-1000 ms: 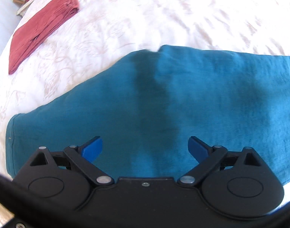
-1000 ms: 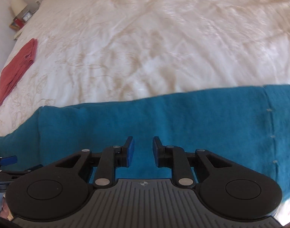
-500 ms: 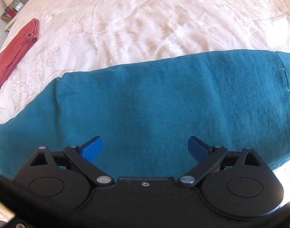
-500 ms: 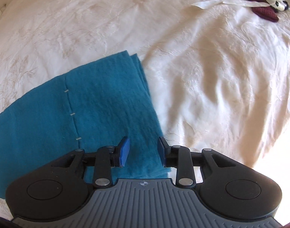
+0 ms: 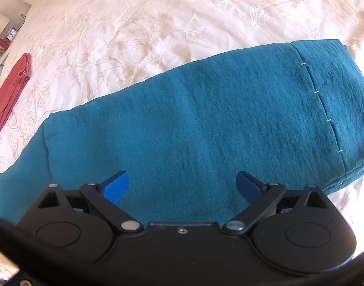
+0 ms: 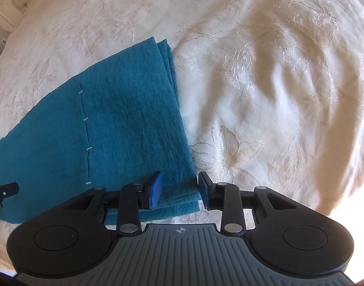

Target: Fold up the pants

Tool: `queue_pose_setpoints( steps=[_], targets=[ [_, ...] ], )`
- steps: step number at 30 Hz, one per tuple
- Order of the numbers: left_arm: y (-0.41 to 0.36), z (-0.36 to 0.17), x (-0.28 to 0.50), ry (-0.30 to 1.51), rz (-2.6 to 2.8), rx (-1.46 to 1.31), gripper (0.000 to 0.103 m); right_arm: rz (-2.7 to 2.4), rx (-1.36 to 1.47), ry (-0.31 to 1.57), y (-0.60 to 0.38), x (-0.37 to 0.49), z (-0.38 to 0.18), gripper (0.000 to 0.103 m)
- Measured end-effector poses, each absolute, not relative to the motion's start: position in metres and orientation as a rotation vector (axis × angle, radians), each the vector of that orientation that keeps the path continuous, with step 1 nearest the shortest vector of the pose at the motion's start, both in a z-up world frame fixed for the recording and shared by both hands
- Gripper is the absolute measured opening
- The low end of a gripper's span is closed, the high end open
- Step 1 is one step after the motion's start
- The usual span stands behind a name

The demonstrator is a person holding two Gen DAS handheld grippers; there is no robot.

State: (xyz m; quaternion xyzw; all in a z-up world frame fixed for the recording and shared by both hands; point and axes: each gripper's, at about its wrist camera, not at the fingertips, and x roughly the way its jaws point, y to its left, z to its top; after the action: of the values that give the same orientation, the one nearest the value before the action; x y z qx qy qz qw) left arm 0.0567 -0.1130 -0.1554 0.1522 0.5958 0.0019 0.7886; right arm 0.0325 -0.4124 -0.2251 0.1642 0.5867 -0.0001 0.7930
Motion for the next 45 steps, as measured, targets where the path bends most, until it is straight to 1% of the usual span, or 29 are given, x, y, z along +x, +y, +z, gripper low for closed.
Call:
queue_pose_setpoints(
  steps=[1, 2, 3, 4, 5, 10, 19, 23, 25, 28, 30, 31, 32, 34, 40, 42, 45],
  targets=[
    [-0.114, -0.155, 0.057, 1.281, 0.009, 0.335, 0.097, 0.008, 0.337, 1.246, -0.411, 0.031, -0.221, 0.020],
    [-0.114, -0.155, 0.056, 1.280, 0.012, 0.338, 0.097, 0.018, 0.324, 1.235, -0.410, 0.030, -0.216, 0.013],
    [-0.114, -0.156, 0.057, 1.282, 0.014, 0.338, 0.097, 0.023, 0.317, 1.227, -0.410, 0.029, -0.212, 0.013],
    [-0.115, -0.157, 0.057, 1.286, 0.016, 0.337, 0.097, 0.026, 0.315, 1.216, -0.411, 0.027, -0.206, 0.010],
    [-0.115, -0.158, 0.058, 1.290, 0.017, 0.338, 0.097, 0.035, 0.319, 1.206, -0.412, 0.025, -0.200, 0.004],
    [-0.120, -0.162, 0.061, 1.295, 0.008, 0.350, 0.097, 0.029, 0.332, 1.209, -0.424, 0.013, -0.186, 0.003],
    [-0.133, -0.162, 0.062, 1.297, -0.039, 0.372, 0.097, -0.003, 0.274, 1.255, -0.425, 0.006, -0.199, 0.002],
    [-0.137, -0.171, 0.064, 1.310, -0.050, 0.410, 0.097, -0.022, 0.224, 1.303, -0.425, 0.014, -0.212, 0.001],
    [-0.138, -0.179, 0.066, 1.322, -0.046, 0.424, 0.097, -0.024, 0.241, 1.298, -0.427, 0.014, -0.209, 0.001],
    [-0.138, -0.196, 0.066, 1.378, -0.058, 0.423, 0.097, -0.005, 0.298, 1.214, -0.434, 0.016, -0.193, 0.003],
    [-0.138, -0.208, 0.065, 1.418, -0.068, 0.426, 0.097, 0.027, 0.345, 1.176, -0.437, 0.024, -0.189, 0.014],
    [-0.138, -0.215, 0.063, 1.440, -0.073, 0.429, 0.097, 0.040, 0.370, 1.171, -0.439, 0.031, -0.190, 0.028],
    [-0.137, -0.221, 0.062, 1.457, -0.072, 0.431, 0.097, 0.047, 0.391, 1.170, -0.439, 0.038, -0.192, 0.040],
    [-0.134, -0.230, 0.062, 1.484, -0.059, 0.423, 0.100, 0.058, 0.417, 1.173, -0.441, 0.051, -0.199, 0.042],
    [-0.124, -0.225, 0.063, 1.504, -0.039, 0.359, 0.100, 0.117, 0.431, 1.245, -0.440, 0.083, -0.228, 0.043],
    [-0.122, -0.220, 0.060, 1.497, -0.036, 0.360, 0.100, 0.147, 0.434, 1.266, -0.439, 0.087, -0.235, 0.045],
    [-0.115, -0.211, 0.057, 1.482, -0.024, 0.348, 0.098, 0.210, 0.471, 1.291, -0.438, 0.091, -0.247, 0.051]
  ],
)
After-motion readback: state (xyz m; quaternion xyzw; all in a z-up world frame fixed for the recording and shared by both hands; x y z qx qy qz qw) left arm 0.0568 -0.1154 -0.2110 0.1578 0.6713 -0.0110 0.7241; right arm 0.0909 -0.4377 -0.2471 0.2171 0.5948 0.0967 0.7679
